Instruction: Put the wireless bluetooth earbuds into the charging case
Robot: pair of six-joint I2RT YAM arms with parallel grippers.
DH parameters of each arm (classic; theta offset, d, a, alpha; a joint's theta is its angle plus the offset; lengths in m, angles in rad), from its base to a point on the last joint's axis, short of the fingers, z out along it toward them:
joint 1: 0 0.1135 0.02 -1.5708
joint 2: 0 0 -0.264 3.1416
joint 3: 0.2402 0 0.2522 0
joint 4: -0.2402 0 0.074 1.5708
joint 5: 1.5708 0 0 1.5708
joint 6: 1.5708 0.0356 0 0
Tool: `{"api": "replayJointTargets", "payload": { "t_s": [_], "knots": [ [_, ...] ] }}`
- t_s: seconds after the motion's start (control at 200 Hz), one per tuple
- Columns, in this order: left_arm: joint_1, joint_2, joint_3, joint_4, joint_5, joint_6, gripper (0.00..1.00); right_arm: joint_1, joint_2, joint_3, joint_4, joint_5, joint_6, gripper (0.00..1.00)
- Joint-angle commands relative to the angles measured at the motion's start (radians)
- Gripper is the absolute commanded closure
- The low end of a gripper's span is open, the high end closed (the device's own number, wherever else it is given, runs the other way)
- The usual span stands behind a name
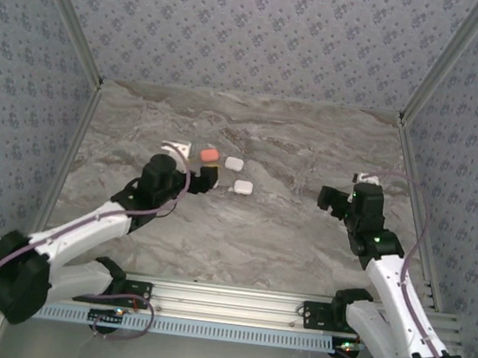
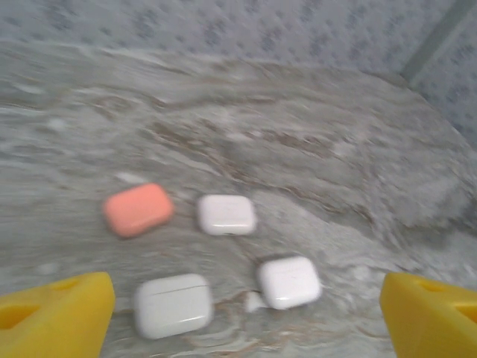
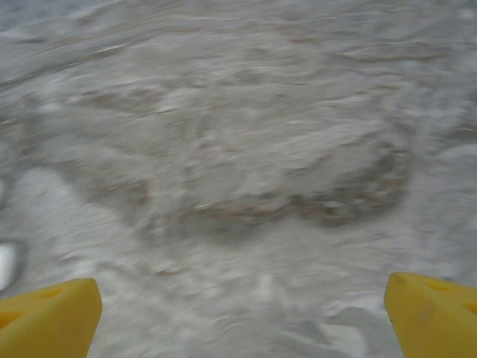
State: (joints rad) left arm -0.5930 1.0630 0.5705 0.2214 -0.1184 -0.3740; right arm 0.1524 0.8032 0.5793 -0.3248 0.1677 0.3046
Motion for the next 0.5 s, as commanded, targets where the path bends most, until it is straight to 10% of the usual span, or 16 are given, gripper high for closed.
{"api": "replayJointTargets", "payload": {
  "t_s": [0.0, 0.495],
  "knots": [
    [0.065, -0.111, -0.072, -0.074, -0.130, 0.022, 0.05, -0.102, 0.017, -0.091, 0.159, 0.113, -0.012, 0.00],
    [0.276, -0.321, -0.279, 0.050, -0.290, 0.174, 0.01, -0.225, 0.488, -0.222, 0.939, 0.009, -0.149, 0.00]
  ]
}}
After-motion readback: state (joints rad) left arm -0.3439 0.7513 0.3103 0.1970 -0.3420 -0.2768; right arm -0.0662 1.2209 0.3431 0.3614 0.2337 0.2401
